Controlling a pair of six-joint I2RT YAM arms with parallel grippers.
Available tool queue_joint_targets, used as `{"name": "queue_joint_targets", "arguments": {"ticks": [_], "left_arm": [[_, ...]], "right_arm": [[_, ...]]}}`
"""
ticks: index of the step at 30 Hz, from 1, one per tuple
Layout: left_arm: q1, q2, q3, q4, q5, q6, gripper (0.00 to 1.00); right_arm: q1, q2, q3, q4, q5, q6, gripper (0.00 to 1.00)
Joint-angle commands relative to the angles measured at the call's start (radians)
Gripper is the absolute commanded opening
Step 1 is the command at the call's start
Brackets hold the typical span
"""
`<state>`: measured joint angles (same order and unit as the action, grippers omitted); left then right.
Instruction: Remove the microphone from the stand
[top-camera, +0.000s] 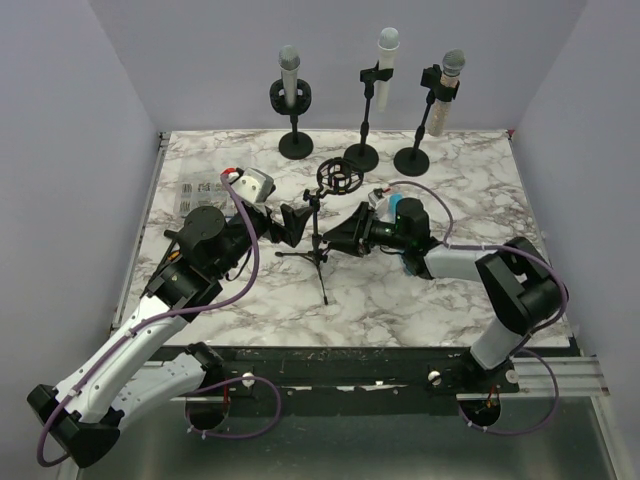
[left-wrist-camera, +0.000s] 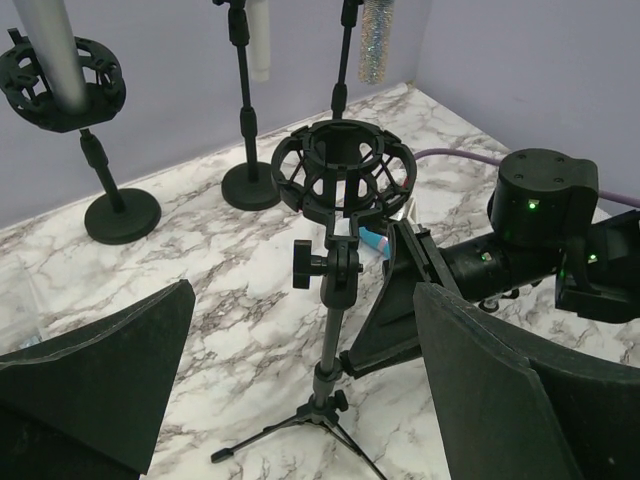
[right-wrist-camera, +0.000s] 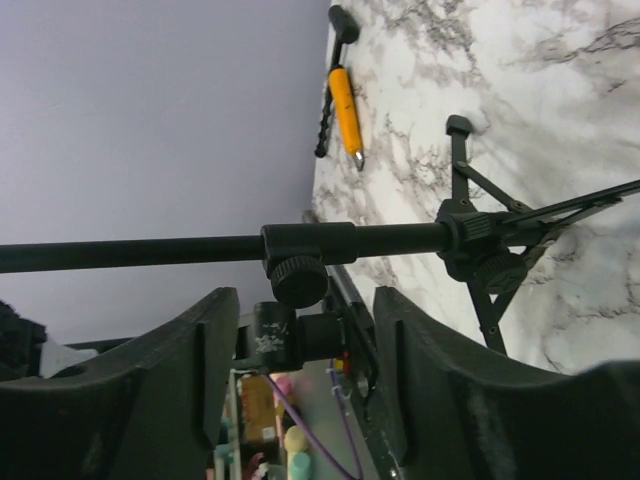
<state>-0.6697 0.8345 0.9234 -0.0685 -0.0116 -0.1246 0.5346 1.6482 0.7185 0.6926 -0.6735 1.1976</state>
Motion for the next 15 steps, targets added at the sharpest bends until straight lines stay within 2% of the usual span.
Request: {"name": "queue_joint_targets", "arguments": {"ticks": [1, 7, 11, 15], "left_arm": [[0.002, -0.005, 0.012, 0.013, 0.024, -0.007, 0.94], [0.004, -0.003, 0.011, 0.013, 0.022, -0.004, 0.94], [0.003, -0.001, 0.014, 0.013, 0.024, -0.004, 0.94], [0.005, 0.000, 0.014, 0.012, 0.025, -0.004, 0.94]], "right_arm": [[-0.012, 0.082, 0.003, 0.230, -0.112, 0.161, 0.54], [-0.013, 0.180, -0.004, 0.439, -0.147, 0.291, 0.46], [-0.015, 0.201, -0.005, 0.464, -0.144, 0.303, 0.40], [-0.019, 0.214, -0.011, 0.470, -0.138, 0.296, 0.39]]}}
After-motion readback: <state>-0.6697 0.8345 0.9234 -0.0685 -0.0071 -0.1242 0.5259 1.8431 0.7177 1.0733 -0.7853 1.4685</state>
